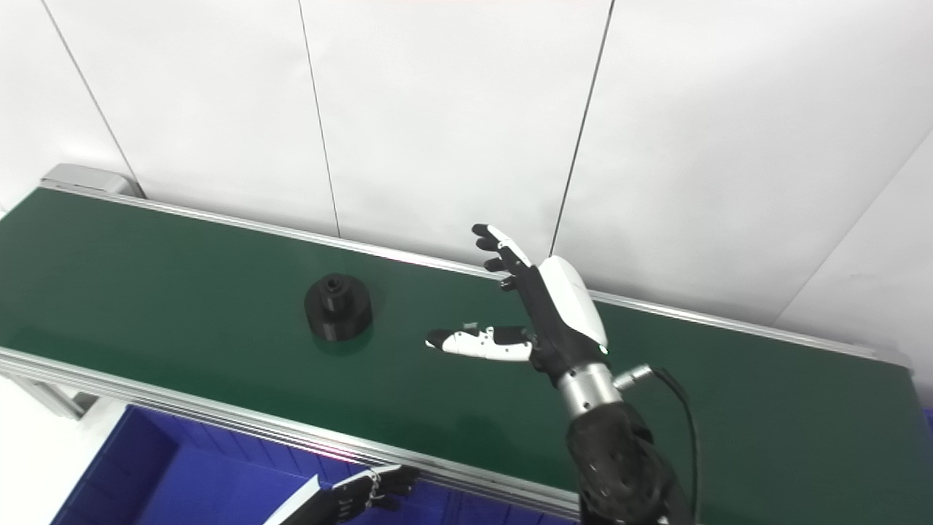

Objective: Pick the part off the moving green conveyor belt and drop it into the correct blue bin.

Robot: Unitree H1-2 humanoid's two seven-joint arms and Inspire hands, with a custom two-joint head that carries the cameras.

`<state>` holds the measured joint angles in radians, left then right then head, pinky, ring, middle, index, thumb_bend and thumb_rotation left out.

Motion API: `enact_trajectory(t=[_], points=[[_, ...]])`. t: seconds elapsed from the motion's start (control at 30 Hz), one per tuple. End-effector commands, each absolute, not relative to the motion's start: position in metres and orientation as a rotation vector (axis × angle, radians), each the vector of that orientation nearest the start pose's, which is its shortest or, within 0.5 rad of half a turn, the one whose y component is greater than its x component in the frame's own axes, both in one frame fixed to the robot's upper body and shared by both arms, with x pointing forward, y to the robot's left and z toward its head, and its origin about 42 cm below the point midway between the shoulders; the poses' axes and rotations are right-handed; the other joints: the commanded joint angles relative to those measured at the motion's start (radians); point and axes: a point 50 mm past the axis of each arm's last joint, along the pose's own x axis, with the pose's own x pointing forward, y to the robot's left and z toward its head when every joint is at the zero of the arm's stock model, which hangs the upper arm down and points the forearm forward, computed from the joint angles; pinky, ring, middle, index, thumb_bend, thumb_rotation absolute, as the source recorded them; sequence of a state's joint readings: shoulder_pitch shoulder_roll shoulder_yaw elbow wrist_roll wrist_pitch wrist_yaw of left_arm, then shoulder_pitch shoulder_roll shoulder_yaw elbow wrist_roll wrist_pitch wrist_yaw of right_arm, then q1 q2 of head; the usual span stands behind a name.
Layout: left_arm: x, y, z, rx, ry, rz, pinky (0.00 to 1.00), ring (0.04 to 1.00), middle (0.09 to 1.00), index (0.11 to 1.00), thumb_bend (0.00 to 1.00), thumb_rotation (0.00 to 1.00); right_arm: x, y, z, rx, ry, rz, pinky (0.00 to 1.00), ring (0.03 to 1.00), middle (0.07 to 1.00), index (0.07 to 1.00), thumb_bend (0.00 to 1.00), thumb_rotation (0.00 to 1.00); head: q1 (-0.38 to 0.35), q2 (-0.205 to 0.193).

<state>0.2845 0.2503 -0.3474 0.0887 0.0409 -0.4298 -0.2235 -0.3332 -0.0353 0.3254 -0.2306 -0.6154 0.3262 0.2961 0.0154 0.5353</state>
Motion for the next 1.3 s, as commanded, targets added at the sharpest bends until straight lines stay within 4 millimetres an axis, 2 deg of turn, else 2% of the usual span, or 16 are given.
enact_trajectory(t=[0.0,0.1,0.3,0.63,0.8,1.0,1.27], points=[[0.153,0.205,0.037,0.167,-0.066,-0.578,0.78,0.843,0.866,0.856,0.76,0.57,0.351,-0.089,0.247,-0.712,-0.278,0.419,0.69,0.816,0.881,0.926,0.90,0.44,-0.005,0.002],[0.151,0.205,0.039,0.172,-0.071,-0.582,0.78,0.842,0.867,0.857,0.76,0.59,0.360,-0.076,0.251,-0.751,-0.269,0.450,0.73,0.841,0.886,0.931,0.92,0.47,-0.015,0.006],[0.150,0.203,0.040,0.147,-0.073,-0.600,0.76,0.827,0.867,0.857,0.72,0.57,0.378,-0.053,0.255,-0.805,-0.231,0.492,0.72,0.846,0.918,0.947,0.95,0.47,-0.014,0.011],[0.149,0.203,0.044,0.159,-0.083,-0.662,0.76,0.823,0.869,0.857,0.73,0.60,0.401,-0.023,0.248,-0.922,-0.183,0.536,0.80,0.883,0.934,0.954,0.99,0.48,-0.012,0.016],[0.149,0.202,0.044,0.165,-0.085,-0.681,0.76,0.832,0.878,0.865,0.72,0.60,0.411,-0.015,0.241,-0.953,-0.155,0.545,0.81,0.883,0.928,0.952,1.00,0.46,-0.011,0.019],[0.148,0.202,0.044,0.150,-0.083,-0.680,0.76,0.833,0.879,0.865,0.73,0.57,0.421,-0.009,0.227,-1.006,-0.106,0.553,0.76,0.858,0.916,0.949,1.00,0.45,-0.008,0.024],[0.147,0.199,0.046,0.139,-0.090,-0.681,0.76,0.837,0.880,0.867,0.72,0.55,0.426,-0.018,0.195,-1.066,-0.030,0.579,0.79,0.874,0.922,0.954,1.00,0.40,-0.006,0.031]])
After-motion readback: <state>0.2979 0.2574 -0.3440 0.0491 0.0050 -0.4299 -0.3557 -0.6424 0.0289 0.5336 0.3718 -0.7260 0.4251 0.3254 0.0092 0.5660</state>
